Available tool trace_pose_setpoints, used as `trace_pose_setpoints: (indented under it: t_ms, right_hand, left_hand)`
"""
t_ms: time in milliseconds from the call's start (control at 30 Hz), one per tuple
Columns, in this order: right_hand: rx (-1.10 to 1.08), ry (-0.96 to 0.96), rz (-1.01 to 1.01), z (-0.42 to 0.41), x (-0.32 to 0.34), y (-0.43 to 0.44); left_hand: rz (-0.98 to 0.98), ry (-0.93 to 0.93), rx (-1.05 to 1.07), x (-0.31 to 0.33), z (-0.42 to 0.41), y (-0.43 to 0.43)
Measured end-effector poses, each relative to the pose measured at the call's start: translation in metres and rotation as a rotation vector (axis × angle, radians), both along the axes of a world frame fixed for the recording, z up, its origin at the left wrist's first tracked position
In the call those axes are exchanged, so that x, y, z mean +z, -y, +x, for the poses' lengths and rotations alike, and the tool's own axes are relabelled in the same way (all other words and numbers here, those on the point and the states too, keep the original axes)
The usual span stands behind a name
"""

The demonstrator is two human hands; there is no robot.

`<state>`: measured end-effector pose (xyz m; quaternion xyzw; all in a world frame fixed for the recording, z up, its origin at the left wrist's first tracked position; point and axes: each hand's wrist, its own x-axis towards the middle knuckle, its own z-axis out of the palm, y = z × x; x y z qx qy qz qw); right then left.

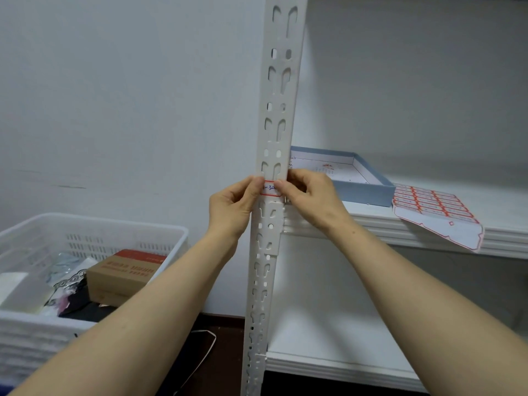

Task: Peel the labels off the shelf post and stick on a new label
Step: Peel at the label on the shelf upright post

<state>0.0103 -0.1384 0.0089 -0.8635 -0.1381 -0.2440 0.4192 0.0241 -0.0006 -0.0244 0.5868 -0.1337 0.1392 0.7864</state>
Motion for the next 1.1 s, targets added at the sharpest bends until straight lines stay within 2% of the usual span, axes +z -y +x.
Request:
trace_pose_setpoints:
  t_ms: [133, 367, 533, 700, 867, 1000, 1100]
  right_hand:
    - [0.054, -0.069, 0.019, -0.002, 0.002, 0.002]
    - [-0.191, 0.109, -0.228, 0.005, -0.008, -0.010]
    - [0.080, -0.042, -0.088, 0.000, -0.002, 0.006]
    - [-0.035, 0.061, -0.159, 0.009, -0.008, 0.002]
    - [0.074, -0.029, -0.082, 0.003, -0.003, 0.006]
    - [-0.016, 0.034, -0.102, 0.005, -0.006, 0.000]
    - [0.015, -0.020, -0.066, 0.003, -0.003, 0.000]
  left_hand:
    - [0.059, 0.087, 0.068, 0.000, -0.005, 0.005]
    - [0.178, 0.210, 0.183, -0.007, 0.002, 0.012]
    - [0.136, 0.153, 0.102, -0.014, 0.002, 0.006]
    - [0.180, 0.201, 0.046, -0.014, -0.001, 0.004]
    - [0.150, 0.176, 0.019, -0.014, -0.005, 0.003]
    - [0.138, 0.164, 0.027, -0.012, -0.006, 0.005]
    - [0.127, 0.129, -0.011, -0.010, -0.008, 0.003]
